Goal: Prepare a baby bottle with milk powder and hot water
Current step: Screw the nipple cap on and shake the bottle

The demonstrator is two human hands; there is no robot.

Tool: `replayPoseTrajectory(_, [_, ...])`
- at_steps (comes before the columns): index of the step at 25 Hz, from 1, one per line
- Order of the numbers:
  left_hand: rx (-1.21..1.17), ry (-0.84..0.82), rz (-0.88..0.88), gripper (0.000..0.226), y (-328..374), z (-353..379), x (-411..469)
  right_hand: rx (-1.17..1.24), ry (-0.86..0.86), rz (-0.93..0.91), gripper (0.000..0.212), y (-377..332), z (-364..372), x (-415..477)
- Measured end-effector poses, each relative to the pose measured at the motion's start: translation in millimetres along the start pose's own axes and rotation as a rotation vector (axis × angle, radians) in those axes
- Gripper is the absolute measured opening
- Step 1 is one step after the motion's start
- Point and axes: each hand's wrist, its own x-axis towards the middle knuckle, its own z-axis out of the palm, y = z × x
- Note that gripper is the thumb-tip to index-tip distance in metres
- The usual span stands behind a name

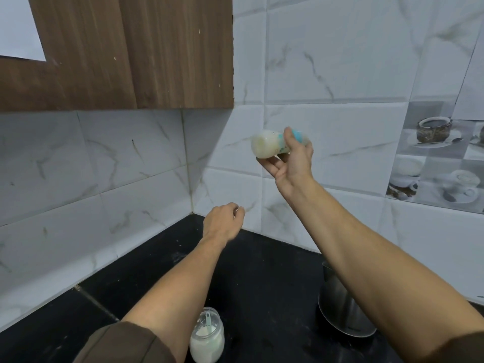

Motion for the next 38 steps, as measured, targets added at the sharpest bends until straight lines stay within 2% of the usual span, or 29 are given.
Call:
replayPoseTrajectory(1, [0.001,-0.002,-0.003,0.044,-1,1,-1,-0.046,-0.050,0.030,0.073,0,-1,-1])
replayPoseTrajectory(4, [0.005,-0.010,-0.011,0.044,-3,2,-1,-0.451,-0.403,0.066,0.073,15,-3,-23])
replayPoseTrajectory(5, [0.005,-0.011,-0.010,0.044,-3,2,0,-0.457,-0.430,0.042,0.071,16,-3,-23])
replayPoseTrajectory(6, [0.003,-0.013,-0.005,0.044,-3,1,0,-0.364,-0.359,0.015,0.069,14,0,-20])
replayPoseTrajectory(8, [0.003,-0.003,-0.004,0.045,-4,0,-1,-0.023,-0.125,0.021,0.066,3,6,-8])
replayPoseTrajectory(9, [0.003,0.001,-0.008,0.045,-5,-1,-2,0.083,-0.088,0.044,0.065,0,7,-3])
replayPoseTrajectory(10, [0.004,0.002,-0.012,0.045,-7,-2,-2,0.067,-0.102,0.067,0.065,-2,6,-3])
replayPoseTrajectory(13, [0.010,-0.003,-0.010,0.041,-9,-1,-4,-0.377,-0.408,0.047,0.069,6,-3,-23])
replayPoseTrajectory(14, [0.015,-0.001,-0.007,0.041,-8,-2,-4,-0.418,-0.446,0.037,0.071,7,-7,-22])
replayPoseTrajectory(15, [0.018,-0.001,-0.005,0.041,-9,-4,-4,-0.354,-0.386,0.024,0.070,6,-8,-18])
replayPoseTrajectory(17, [0.021,0.009,-0.008,0.043,-12,-3,-5,-0.059,-0.112,0.008,0.064,-1,-7,-8])
replayPoseTrajectory(19, [0.025,0.012,-0.018,0.044,-13,-4,-5,0.098,-0.008,0.027,0.062,1,-10,-1])
replayPoseTrajectory(20, [0.027,0.007,-0.023,0.044,-13,-4,-4,0.029,-0.056,0.038,0.062,4,-12,-6])
replayPoseTrajectory(23, [0.027,-0.005,-0.018,0.041,-8,0,-2,-0.336,-0.401,0.023,0.065,17,-13,-29])
replayPoseTrajectory(24, [0.026,0.000,-0.006,0.041,-5,-1,-2,-0.335,-0.411,0.015,0.066,16,-12,-26])
replayPoseTrajectory(27, [0.014,0.015,-0.003,0.043,-7,-2,-3,-0.008,-0.106,0.043,0.061,6,-6,-12])
replayPoseTrajectory(28, [0.013,0.013,-0.009,0.043,-8,-2,-4,0.038,-0.075,0.079,0.061,6,-7,-9])
replayPoseTrajectory(29, [0.016,0.007,-0.014,0.043,-9,-2,-5,-0.008,-0.116,0.101,0.062,7,-9,-9])
replayPoseTrajectory(32, [0.020,0.007,-0.018,0.043,-11,-1,-4,-0.313,-0.391,0.025,0.066,8,-14,-25])
replayPoseTrajectory(33, [0.018,0.011,-0.015,0.043,-10,-2,-4,-0.300,-0.385,0.011,0.067,5,-13,-20])
replayPoseTrajectory(36, [0.015,0.014,-0.015,0.044,-9,-4,-5,0.012,-0.119,0.025,0.067,-4,-10,-8])
replayPoseTrajectory(37, [0.015,0.012,-0.013,0.044,-9,-4,-6,0.017,-0.111,0.049,0.066,-3,-11,-8])
replayPoseTrajectory(38, [0.016,0.007,-0.009,0.044,-8,-3,-6,-0.082,-0.174,0.066,0.067,-1,-12,-11])
